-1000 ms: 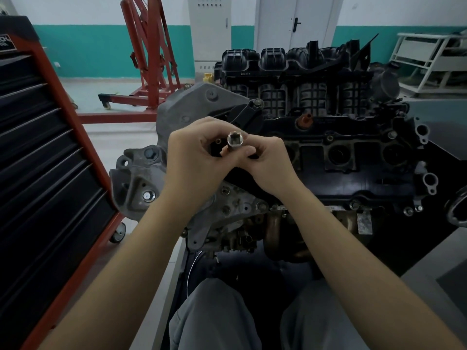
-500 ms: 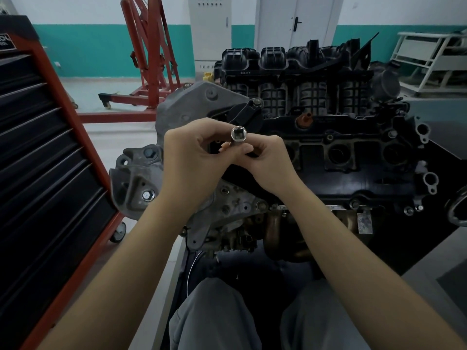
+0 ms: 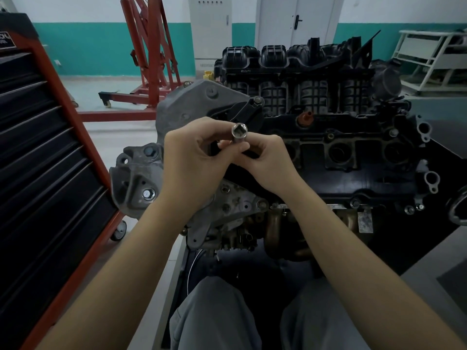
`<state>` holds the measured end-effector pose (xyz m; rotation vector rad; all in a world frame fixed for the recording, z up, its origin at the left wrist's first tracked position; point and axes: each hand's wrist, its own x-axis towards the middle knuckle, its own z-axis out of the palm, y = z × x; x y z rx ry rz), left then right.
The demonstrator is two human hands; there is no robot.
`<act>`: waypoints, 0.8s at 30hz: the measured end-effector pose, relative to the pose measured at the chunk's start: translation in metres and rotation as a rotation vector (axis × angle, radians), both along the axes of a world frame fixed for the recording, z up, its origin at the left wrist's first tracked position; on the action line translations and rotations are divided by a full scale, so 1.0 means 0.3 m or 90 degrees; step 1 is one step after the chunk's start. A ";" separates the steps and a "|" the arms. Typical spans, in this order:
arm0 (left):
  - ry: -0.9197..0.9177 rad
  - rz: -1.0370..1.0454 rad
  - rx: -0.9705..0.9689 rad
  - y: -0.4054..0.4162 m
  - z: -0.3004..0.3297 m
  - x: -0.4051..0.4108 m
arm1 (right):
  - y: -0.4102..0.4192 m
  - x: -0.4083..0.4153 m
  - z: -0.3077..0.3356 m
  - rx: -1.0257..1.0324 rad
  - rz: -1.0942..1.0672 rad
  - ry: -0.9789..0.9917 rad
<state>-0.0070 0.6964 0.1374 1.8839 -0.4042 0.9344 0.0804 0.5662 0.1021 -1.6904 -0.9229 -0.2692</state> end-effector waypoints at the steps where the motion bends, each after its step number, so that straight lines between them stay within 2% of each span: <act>1: 0.007 -0.014 -0.011 0.002 -0.001 -0.001 | 0.000 0.000 0.001 -0.010 0.011 -0.001; 5: 0.051 -0.074 -0.043 0.004 -0.002 -0.004 | -0.001 -0.001 -0.001 -0.007 0.004 0.010; 11: -0.007 0.019 -0.032 -0.008 0.001 0.000 | -0.002 -0.004 0.002 0.006 0.003 0.006; 14: 0.011 -0.040 -0.054 -0.005 -0.002 0.001 | -0.001 -0.004 0.001 -0.023 0.018 -0.011; 18: 0.051 -0.129 -0.083 -0.002 -0.001 0.002 | 0.001 -0.002 -0.005 0.021 0.003 -0.001; 24: 0.010 -0.033 -0.061 -0.006 -0.003 0.004 | -0.003 0.001 -0.005 0.000 0.000 -0.015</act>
